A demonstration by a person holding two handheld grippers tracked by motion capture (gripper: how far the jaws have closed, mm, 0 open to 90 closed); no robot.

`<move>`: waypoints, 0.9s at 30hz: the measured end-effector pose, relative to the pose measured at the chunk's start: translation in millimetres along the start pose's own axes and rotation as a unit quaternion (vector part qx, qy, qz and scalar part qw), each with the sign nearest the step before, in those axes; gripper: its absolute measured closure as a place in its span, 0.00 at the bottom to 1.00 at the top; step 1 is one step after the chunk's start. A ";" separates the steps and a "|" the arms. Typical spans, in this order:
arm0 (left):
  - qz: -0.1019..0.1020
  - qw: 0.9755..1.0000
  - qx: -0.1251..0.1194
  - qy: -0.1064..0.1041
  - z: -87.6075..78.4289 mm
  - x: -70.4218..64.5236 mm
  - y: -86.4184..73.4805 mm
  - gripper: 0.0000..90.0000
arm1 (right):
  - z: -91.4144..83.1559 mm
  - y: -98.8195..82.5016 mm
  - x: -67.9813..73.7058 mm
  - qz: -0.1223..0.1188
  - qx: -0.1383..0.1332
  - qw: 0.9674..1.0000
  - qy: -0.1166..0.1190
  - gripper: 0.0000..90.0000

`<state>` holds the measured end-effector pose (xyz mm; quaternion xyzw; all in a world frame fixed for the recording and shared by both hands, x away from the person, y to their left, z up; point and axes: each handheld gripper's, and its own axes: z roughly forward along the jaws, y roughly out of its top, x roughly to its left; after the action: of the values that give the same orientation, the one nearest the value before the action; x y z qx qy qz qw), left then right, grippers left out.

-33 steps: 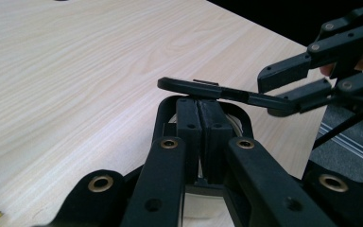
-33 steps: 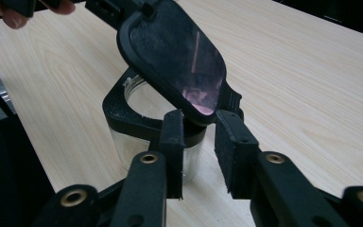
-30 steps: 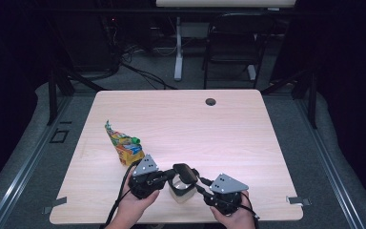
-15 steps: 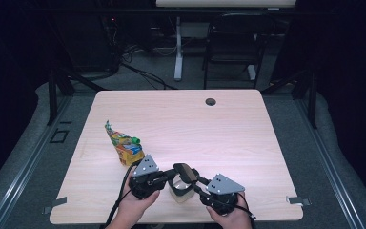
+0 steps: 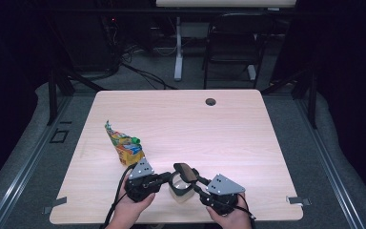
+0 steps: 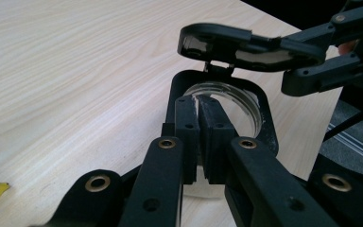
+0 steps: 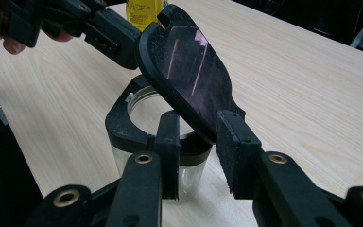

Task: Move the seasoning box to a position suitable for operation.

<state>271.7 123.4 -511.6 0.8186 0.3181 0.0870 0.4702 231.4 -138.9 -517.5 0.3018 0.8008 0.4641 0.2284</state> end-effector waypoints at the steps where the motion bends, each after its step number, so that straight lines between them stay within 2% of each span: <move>1: -0.001 1.000 -0.001 0.000 0.4 0.1 -0.8 0.96 | -0.2 0.1 -0.2 0.000 -0.001 1.000 0.000 0.79; 11: 0.003 1.000 0.009 -0.001 8.7 -2.3 -4.5 0.97 | -1.5 -0.4 -0.4 0.006 -0.008 1.000 -0.001 0.84; 19: 0.005 1.000 0.009 -0.004 8.9 -1.5 -4.6 0.98 | -3.2 1.2 -1.1 0.011 -0.014 1.000 0.003 0.84; 27: 0.007 1.000 0.009 -0.003 8.7 -1.6 -4.7 0.98 | -5.8 3.0 -4.8 0.019 -0.024 1.000 -0.004 0.83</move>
<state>272.2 117.8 -519.9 0.8254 0.3117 0.0846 0.4630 231.8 -144.6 -511.7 0.3131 0.7824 0.4864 0.2305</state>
